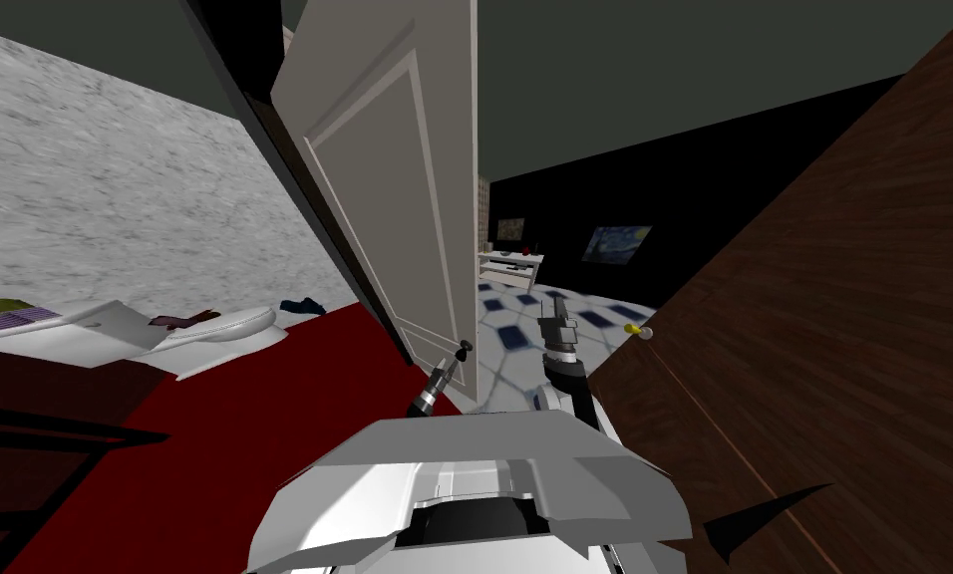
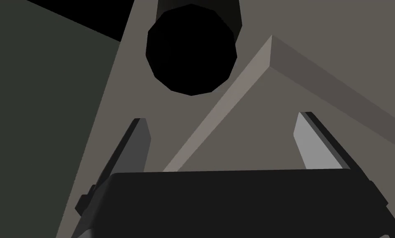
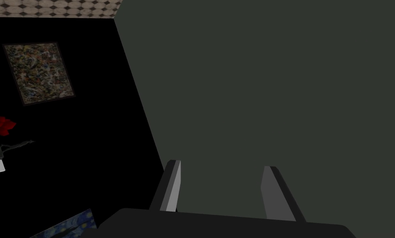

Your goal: Push the door open

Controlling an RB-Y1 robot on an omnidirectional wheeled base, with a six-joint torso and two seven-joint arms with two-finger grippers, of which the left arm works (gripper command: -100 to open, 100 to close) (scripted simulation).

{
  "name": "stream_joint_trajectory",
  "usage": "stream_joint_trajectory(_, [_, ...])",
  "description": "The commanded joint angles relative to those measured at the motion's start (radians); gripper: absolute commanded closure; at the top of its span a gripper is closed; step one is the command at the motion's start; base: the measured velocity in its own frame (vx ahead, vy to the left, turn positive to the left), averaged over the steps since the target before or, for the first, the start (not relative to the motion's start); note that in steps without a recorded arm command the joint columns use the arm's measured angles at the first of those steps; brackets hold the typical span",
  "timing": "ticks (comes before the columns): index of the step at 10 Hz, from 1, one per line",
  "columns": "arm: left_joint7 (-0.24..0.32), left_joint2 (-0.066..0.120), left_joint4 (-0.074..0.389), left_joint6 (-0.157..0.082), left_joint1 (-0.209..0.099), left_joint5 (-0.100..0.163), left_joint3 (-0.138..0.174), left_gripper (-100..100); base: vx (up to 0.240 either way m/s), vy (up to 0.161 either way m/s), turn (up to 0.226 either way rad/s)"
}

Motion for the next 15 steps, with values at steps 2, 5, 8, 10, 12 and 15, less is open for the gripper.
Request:
stream_joint_trajectory(2, [-0.076, 0.024, -0.003, -0.020, 0.012, -0.028, 0.012, -100, -0.043, -0.041, 0.071])
stream_joint_trajectory(5, [-0.135, 0.035, -0.006, -0.027, 0.018, -0.041, 0.017, -100, -0.028, -0.031, 0.040])
stream_joint_trajectory(8, [-0.214, 0.056, -0.012, -0.040, 0.030, -0.067, 0.027, -100, -0.038, -0.034, 0.058])
stream_joint_trajectory(10, [-0.279, 0.075, -0.018, -0.053, 0.041, -0.091, 0.037, -100, -0.034, -0.036, 0.068])
stream_joint_trajectory(12, [-0.334, 0.092, -0.022, -0.063, 0.051, -0.112, 0.045, -100, -0.048, -0.048, 0.076])
stream_joint_trajectory(15, [-0.388, 0.111, -0.027, -0.075, 0.061, -0.135, 0.055, -100, -0.041, -0.035, 0.056])
